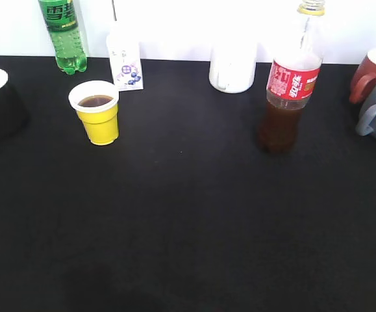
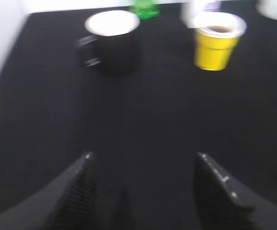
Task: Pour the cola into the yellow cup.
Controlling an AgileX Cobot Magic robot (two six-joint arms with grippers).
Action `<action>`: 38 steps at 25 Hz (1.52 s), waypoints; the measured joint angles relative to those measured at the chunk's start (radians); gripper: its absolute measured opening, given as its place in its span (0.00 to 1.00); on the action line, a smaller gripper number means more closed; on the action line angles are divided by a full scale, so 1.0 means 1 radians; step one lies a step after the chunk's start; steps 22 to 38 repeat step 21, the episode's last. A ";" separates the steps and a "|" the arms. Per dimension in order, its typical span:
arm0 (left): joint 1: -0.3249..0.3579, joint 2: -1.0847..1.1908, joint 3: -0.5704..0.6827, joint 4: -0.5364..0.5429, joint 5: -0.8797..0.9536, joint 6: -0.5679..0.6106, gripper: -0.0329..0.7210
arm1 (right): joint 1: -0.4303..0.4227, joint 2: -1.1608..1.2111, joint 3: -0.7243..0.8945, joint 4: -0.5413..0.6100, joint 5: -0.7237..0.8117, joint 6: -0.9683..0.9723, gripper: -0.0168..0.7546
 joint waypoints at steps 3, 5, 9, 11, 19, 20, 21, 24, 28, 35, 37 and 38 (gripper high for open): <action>0.056 0.000 0.000 -0.001 0.000 0.000 0.65 | -0.054 -0.003 0.000 0.001 0.000 0.000 0.79; 0.092 0.000 0.000 -0.001 0.000 0.000 0.65 | -0.064 -0.003 0.000 0.002 0.000 0.000 0.79; 0.110 0.000 0.000 -0.001 0.000 0.000 0.60 | -0.064 -0.003 0.000 0.002 -0.001 0.000 0.79; 0.110 0.000 0.000 -0.001 0.000 0.000 0.58 | -0.064 -0.003 0.000 0.002 -0.001 0.000 0.79; 0.110 0.000 0.000 -0.001 0.000 0.000 0.41 | -0.064 -0.003 0.000 0.002 -0.001 0.000 0.79; 0.110 0.000 0.000 -0.001 0.000 0.000 0.39 | -0.064 -0.003 0.000 0.002 -0.001 0.000 0.79; 0.110 0.000 0.000 -0.001 0.000 0.000 0.37 | -0.064 -0.003 0.000 0.002 -0.001 0.000 0.79; 0.110 0.000 0.000 -0.001 0.000 0.000 0.37 | -0.064 -0.003 0.000 0.002 -0.001 0.000 0.79; 0.110 0.000 0.000 -0.001 0.000 0.000 0.37 | -0.064 -0.003 0.000 0.002 -0.001 0.000 0.79; 0.110 0.000 0.000 -0.001 0.000 0.000 0.37 | -0.064 -0.003 0.000 0.002 -0.001 0.000 0.79; 0.110 0.000 0.000 -0.001 0.000 0.000 0.37 | -0.064 -0.003 0.000 0.002 -0.001 0.000 0.79; 0.110 0.000 0.000 -0.001 0.000 0.000 0.37 | -0.064 -0.003 0.000 0.002 -0.001 0.000 0.79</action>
